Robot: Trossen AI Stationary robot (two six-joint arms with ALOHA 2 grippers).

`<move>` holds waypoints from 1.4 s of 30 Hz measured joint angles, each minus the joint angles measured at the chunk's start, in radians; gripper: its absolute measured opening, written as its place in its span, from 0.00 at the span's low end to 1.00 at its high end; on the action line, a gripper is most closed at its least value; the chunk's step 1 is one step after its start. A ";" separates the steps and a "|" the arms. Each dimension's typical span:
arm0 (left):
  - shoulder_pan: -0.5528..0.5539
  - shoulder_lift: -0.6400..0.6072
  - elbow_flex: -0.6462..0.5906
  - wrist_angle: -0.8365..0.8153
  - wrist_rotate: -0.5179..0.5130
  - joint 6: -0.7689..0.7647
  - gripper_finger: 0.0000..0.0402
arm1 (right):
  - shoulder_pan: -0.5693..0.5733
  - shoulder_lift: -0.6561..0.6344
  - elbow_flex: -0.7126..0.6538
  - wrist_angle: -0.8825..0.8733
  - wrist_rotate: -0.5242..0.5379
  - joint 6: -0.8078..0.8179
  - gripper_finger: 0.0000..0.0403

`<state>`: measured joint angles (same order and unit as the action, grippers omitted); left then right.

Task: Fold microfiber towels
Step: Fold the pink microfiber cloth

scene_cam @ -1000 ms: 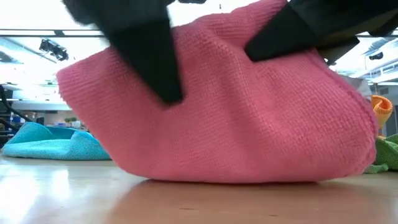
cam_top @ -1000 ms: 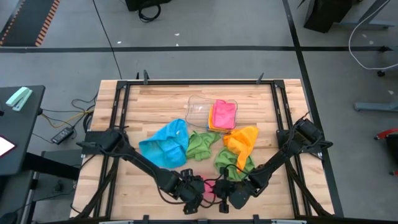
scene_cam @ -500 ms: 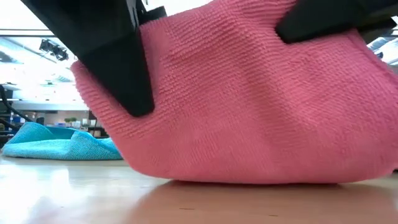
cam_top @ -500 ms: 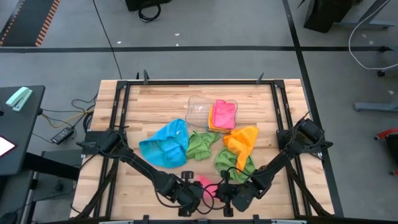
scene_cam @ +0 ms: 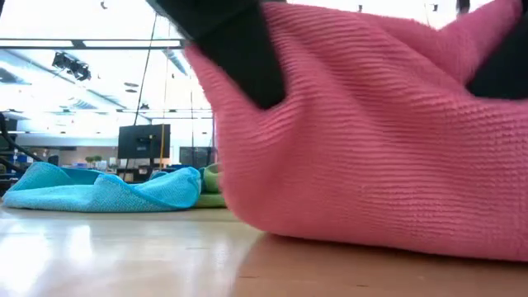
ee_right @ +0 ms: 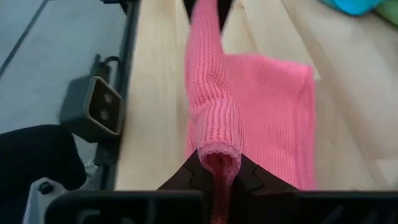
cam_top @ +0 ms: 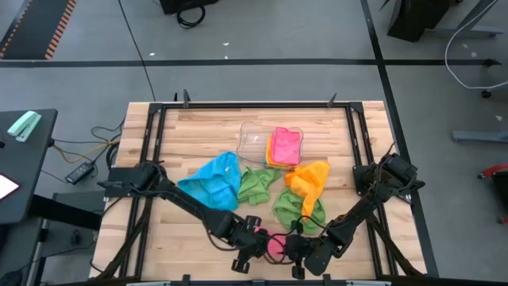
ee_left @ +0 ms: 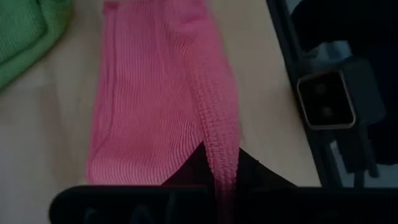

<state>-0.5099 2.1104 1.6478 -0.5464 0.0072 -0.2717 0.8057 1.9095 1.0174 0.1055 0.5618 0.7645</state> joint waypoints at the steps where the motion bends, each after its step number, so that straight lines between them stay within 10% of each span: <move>1: 0.007 0.001 0.000 0.002 0.005 0.010 0.03 | 0.005 0.000 -0.007 0.008 0.016 0.002 0.06; 26: 0.139 0.052 -0.001 0.063 0.109 0.286 0.11 | 0.055 0.006 -0.104 0.039 -0.024 0.224 0.06; 42: 0.149 0.060 -0.001 0.148 -0.061 0.357 0.13 | 0.063 -0.013 -0.103 0.031 -0.012 0.256 0.06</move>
<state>-0.3607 2.1708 1.6467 -0.3987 -0.0533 0.0852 0.8687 1.8969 0.9145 0.1365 0.5503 1.0200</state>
